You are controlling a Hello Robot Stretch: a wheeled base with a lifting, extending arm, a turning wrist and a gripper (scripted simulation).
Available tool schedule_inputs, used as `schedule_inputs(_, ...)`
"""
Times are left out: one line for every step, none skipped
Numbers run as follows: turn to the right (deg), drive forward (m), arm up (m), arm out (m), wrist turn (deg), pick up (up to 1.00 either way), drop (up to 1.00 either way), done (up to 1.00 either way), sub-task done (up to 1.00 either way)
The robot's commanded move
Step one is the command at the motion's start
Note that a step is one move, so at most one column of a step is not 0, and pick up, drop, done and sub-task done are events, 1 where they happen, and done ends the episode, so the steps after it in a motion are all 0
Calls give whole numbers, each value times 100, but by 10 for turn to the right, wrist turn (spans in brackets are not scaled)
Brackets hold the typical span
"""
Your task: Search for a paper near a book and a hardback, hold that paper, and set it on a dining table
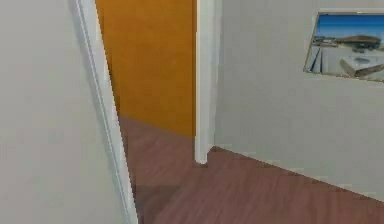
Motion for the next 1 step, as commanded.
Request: schedule_inputs(300,0,0,0,0,0,0,0,0)
